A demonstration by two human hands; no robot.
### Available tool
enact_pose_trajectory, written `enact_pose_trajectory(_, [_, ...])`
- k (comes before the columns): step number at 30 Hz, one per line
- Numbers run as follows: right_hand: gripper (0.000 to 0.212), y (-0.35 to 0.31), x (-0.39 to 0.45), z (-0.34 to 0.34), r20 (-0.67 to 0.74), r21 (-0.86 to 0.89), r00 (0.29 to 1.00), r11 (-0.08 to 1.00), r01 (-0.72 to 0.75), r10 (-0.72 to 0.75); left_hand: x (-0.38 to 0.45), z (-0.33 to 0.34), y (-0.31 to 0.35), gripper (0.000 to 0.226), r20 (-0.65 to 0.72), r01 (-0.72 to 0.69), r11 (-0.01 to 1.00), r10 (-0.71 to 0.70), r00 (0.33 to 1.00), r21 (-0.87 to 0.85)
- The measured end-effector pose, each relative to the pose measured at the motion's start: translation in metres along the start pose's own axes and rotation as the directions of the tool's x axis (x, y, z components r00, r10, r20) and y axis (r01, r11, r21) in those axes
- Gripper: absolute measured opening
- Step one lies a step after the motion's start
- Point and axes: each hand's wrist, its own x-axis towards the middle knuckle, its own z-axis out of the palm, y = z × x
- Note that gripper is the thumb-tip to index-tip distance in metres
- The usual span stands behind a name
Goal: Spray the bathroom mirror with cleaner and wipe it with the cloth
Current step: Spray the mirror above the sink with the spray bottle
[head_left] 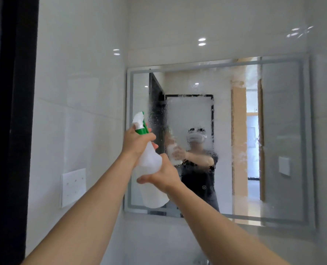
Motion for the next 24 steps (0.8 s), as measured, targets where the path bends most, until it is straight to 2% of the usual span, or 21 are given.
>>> enact_pose_trajectory(4, [0.073,-0.01,0.008,-0.027,-0.076,0.028,0.997,0.999,0.03,-0.028,0.011,0.031,0.021,0.039,0.068,-0.062,0.998,0.062,0.996,0.002])
enact_pose_trajectory(9, [0.072,-0.011,-0.002,-0.07,-0.141,0.071,0.988,0.995,0.066,-0.056,0.009,0.08,0.034,0.032,0.173,-0.112,0.994,0.109,0.979,0.008])
enact_pose_trajectory(15, [0.081,0.02,-0.024,-0.107,-0.235,0.035,0.972,0.999,0.009,-0.001,-0.011,0.13,0.009,0.028,0.231,-0.067,0.998,0.061,0.971,0.015])
enact_pose_trajectory(24, [0.071,0.081,-0.073,-0.144,-0.313,0.055,0.939,0.989,-0.134,0.145,-0.055,0.185,-0.048,0.036,0.404,0.061,0.998,-0.048,0.914,-0.02])
